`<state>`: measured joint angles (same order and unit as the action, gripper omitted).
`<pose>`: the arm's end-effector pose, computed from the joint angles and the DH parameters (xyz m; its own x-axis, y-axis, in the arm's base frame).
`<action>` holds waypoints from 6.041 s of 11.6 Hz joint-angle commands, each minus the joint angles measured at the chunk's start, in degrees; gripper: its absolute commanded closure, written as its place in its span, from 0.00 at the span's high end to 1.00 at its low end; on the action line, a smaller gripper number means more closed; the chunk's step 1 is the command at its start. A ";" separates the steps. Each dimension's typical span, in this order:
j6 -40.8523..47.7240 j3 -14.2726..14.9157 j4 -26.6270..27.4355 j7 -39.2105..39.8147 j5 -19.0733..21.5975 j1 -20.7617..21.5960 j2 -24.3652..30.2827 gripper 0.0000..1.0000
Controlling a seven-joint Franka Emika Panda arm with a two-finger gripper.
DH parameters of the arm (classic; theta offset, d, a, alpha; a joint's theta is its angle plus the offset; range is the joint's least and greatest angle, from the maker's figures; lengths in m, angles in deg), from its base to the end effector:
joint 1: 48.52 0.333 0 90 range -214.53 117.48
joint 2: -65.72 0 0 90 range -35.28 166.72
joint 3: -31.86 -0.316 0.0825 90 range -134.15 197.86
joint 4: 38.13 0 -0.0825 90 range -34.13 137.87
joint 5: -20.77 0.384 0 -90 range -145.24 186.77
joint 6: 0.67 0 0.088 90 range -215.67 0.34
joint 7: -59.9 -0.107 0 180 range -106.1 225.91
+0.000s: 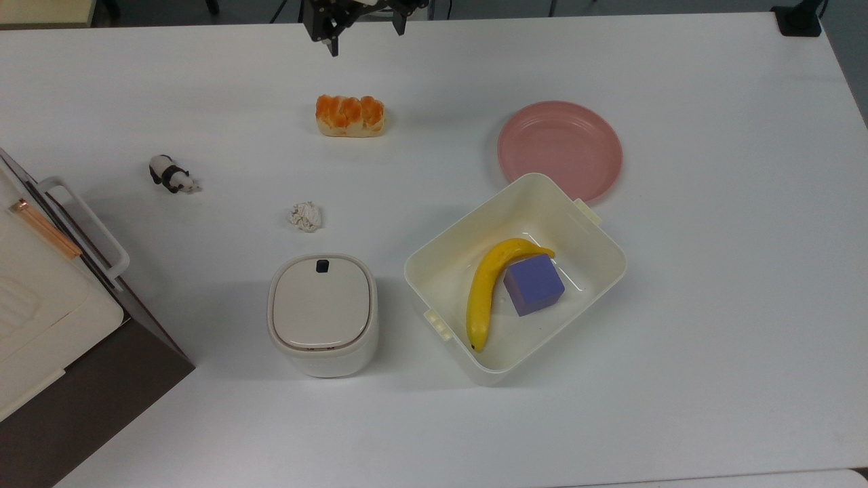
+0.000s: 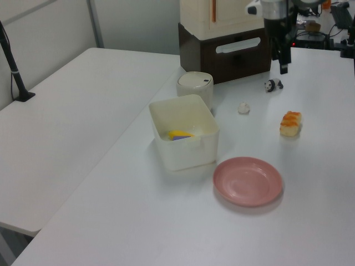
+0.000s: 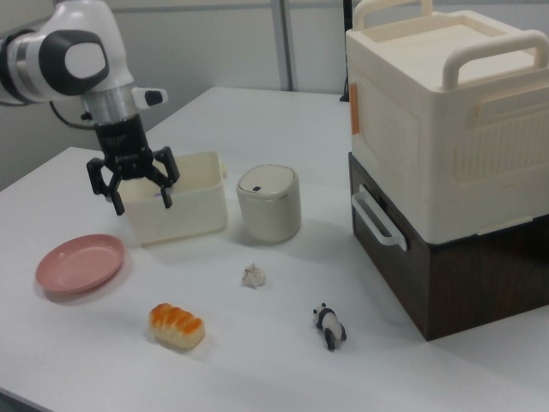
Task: Put the bread on a plate
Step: 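Move the gripper over the glazed bread roll and lower it, then close the gripper on the bread roll and lift it, then carry the bread roll over the pink plate and lower it, then open the gripper to release the bread onto the plate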
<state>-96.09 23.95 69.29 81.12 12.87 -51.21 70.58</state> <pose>0.5214 0.0362 0.5354 0.8767 0.4498 -0.1703 0.4685 -0.8789 0.0901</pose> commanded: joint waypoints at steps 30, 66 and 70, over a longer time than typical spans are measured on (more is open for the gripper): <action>-11.01 -0.97 16.87 14.64 -34.47 10.25 -16.99 0.29; -21.65 -2.28 -2.12 -44.86 -2.99 24.49 -17.96 1.00; -18.67 -2.64 -1.95 -39.61 -3.18 21.52 -14.03 1.00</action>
<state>-118.31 21.25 67.49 37.39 10.14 -27.34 52.58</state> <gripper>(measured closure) 0.000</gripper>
